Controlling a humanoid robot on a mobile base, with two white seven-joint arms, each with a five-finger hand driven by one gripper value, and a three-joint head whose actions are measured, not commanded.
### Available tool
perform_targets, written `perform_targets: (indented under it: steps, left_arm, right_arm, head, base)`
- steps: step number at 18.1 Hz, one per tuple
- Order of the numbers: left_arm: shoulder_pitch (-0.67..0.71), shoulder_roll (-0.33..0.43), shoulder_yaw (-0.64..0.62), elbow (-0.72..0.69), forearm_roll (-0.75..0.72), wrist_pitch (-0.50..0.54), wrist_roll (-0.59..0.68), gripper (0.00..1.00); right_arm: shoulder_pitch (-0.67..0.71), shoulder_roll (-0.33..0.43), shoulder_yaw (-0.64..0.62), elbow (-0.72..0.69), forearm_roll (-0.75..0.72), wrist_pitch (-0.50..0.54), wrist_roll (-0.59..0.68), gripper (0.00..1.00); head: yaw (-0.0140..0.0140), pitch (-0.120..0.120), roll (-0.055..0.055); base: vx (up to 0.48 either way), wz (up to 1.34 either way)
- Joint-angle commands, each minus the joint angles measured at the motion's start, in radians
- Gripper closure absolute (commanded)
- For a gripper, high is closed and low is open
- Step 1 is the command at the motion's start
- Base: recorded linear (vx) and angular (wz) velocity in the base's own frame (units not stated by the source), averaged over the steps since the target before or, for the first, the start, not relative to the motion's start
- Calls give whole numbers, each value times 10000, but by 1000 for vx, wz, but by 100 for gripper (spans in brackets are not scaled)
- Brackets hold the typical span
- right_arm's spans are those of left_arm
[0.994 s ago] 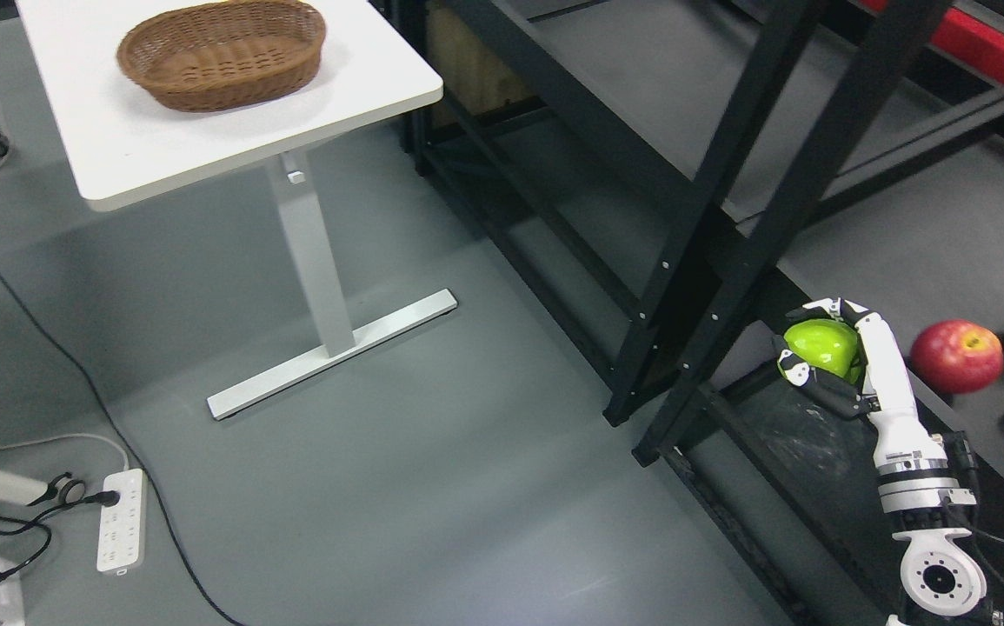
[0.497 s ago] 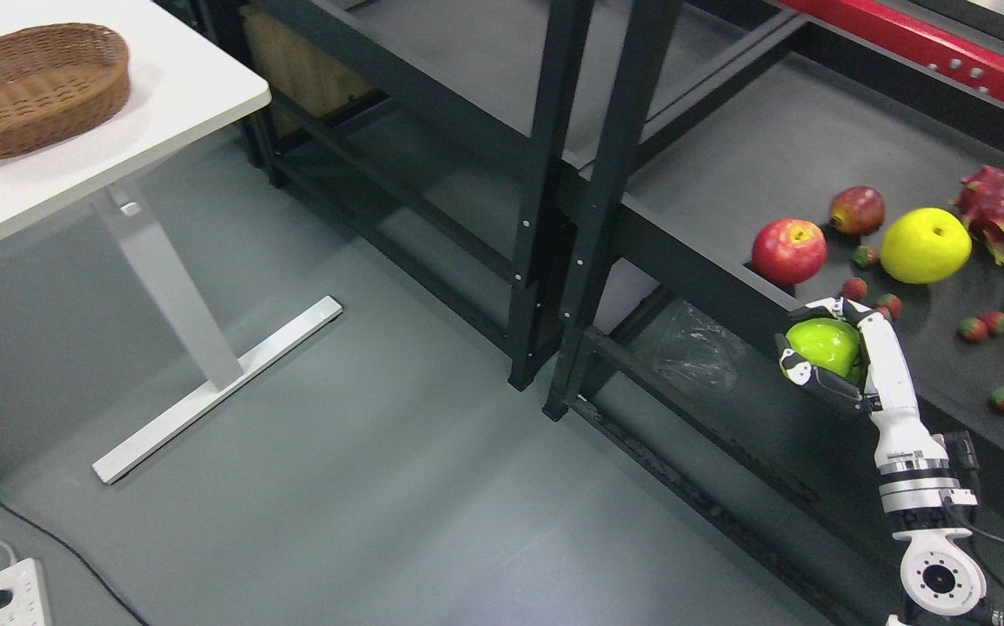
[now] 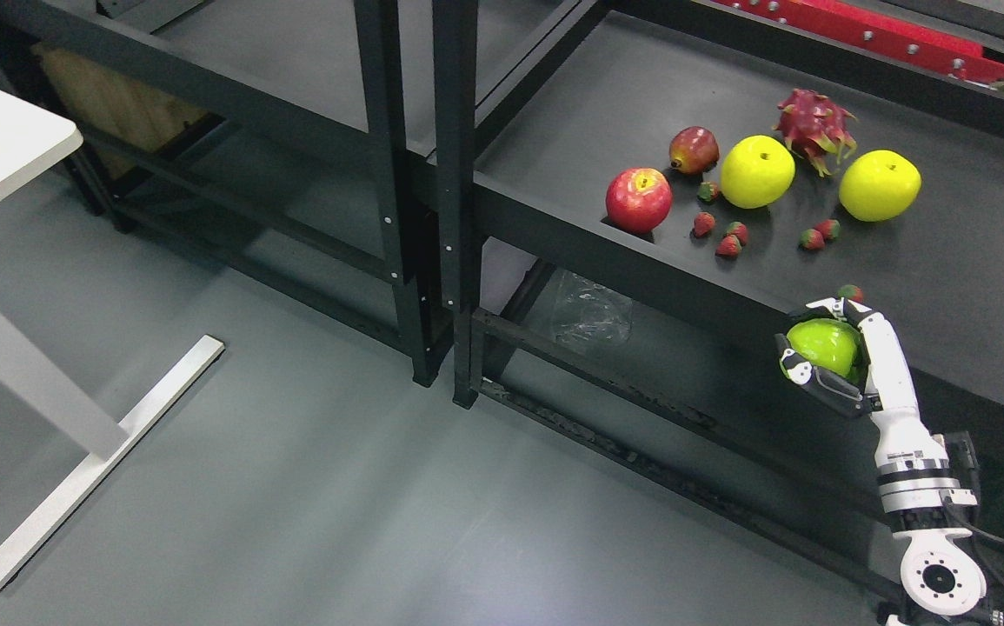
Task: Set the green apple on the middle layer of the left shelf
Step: 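Hold the green apple in the right hand while driving to the shelf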
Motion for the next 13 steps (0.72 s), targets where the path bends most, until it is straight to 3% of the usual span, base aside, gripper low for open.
perform_targets:
  steps: [1,13]
  left_arm:
    - [0,175,0,0,0,-5,6,0]
    - [0,175,0,0,0,-5,-9,0]
  right_arm:
    - [46,0,0,0,0,9,-6,95]
    - [61,-15,-30,0,0,-6,-6,95]
  head:
    - [0,0,0]
    - [0,-1,0]
  base:
    - [14,-397]
    - [11,-114]
